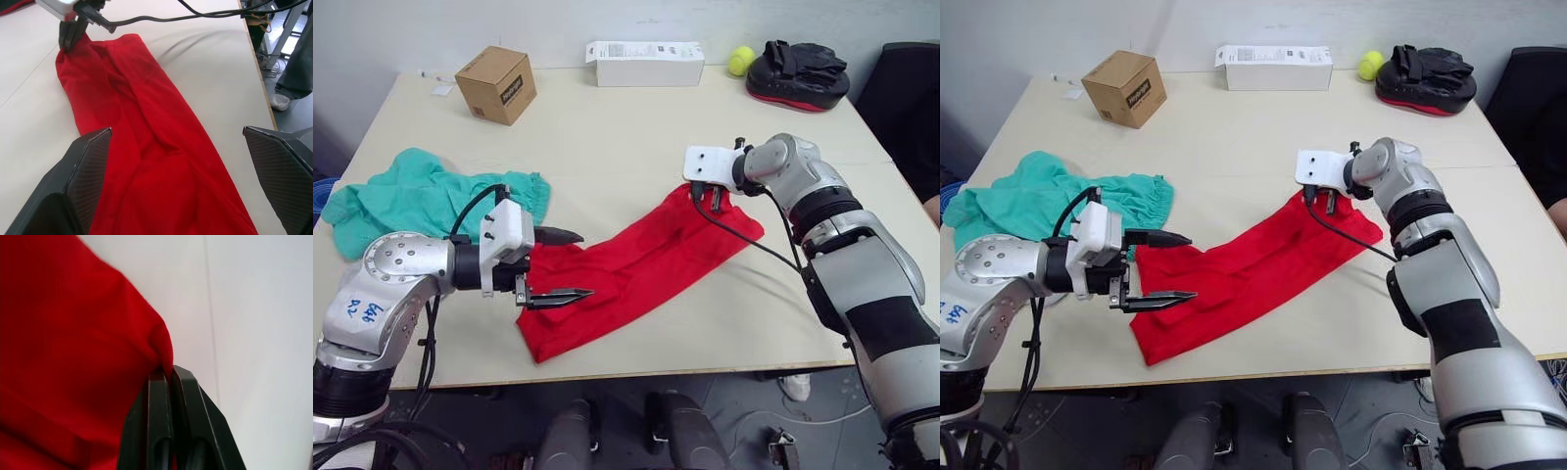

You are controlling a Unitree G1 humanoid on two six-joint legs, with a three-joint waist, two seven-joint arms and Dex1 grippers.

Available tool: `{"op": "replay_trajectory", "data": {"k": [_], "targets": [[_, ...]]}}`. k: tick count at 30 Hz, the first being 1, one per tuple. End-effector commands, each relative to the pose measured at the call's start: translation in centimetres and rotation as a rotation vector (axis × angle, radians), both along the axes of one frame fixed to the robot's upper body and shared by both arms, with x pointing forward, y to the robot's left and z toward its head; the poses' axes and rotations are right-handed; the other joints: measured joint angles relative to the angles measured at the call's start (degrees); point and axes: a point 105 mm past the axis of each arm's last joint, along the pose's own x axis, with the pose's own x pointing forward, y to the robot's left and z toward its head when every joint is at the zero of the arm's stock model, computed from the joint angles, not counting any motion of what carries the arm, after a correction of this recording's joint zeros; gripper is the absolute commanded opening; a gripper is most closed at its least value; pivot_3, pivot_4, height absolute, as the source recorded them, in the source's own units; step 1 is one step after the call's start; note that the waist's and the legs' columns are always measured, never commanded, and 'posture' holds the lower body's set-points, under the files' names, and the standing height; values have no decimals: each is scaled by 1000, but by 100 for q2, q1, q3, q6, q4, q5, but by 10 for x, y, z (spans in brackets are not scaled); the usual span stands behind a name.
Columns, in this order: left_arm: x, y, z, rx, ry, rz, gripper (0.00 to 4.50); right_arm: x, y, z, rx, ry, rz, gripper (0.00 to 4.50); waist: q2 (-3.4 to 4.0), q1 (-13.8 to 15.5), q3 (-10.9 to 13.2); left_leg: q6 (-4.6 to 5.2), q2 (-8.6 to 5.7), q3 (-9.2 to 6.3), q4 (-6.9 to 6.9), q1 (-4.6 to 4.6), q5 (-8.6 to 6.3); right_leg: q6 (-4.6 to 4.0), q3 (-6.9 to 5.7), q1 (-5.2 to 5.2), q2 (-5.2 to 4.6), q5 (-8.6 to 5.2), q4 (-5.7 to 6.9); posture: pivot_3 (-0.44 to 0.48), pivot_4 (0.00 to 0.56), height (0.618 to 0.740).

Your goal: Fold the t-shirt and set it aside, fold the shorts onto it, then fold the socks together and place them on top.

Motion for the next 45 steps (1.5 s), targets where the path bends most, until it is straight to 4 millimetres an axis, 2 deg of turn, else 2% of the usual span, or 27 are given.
{"op": "replay_trajectory", "data": {"k": [1,4,7,11,17,22,26,33,37,38,41,45], "targets": [[-5,0,10,-4,-52,-2,4500,0,2,12,30,-22,17,1052,0,-7,0,-1,0,0,0,1,0,0,0,0,0,0,2,0,150,740],[-2,5,6,14,-39,5,4500,-2,-1,19,62,-28,43,2129,0,-27,0,-6,1,0,-4,4,5,0,-1,0,2,0,5,0,150,740],[10,15,3,31,-9,32,4500,-7,-9,29,108,-41,78,3168,1,-44,0,-11,1,0,-11,6,9,0,-1,-1,3,0,6,0,150,740],[34,37,-4,82,60,61,4500,-22,-33,35,122,-72,154,4468,1,-12,0,-12,0,-2,-14,8,12,0,-5,1,5,0,4,0,150,740],[72,54,-16,156,209,76,4500,-74,-69,14,18,-104,275,4468,1,69,1,0,-5,-2,-10,2,8,2,-8,4,3,1,0,0,150,740],[98,55,-31,248,267,77,4500,-110,-80,-13,-91,-89,335,4468,-1,27,2,5,-3,18,-2,6,5,6,-1,2,7,1,0,0,150,740],[108,49,-45,303,310,54,4500,-116,-75,-28,-92,-86,338,4468,-11,6,7,-5,16,50,4,23,10,6,-5,2,13,0,12,0,150,740],[116,48,-59,349,353,74,4500,-100,-65,-42,-87,-131,317,4468,-21,10,5,-13,27,52,24,25,9,6,-5,0,17,0,21,0,150,740],[112,50,-62,351,383,59,3593,-90,-61,-49,-90,-131,312,4500,-24,-1,3,-11,31,54,38,26,8,5,-3,2,16,0,29,0,150,740],[112,50,-63,349,388,54,3256,-88,-60,-50,-92,-130,314,4311,-25,-1,3,-11,31,54,38,27,8,5,-3,2,16,0,32,0,150,740],[107,50,-64,338,420,37,2293,-84,-57,-53,-87,-127,319,3551,-26,2,2,-10,31,54,40,26,6,5,-4,2,16,0,33,0,150,740],[103,52,-67,324,448,38,915,-80,-54,-54,-83,-120,325,2135,-26,2,2,-7,31,56,44,26,4,5,-3,2,16,0,35,0,150,740]]}}
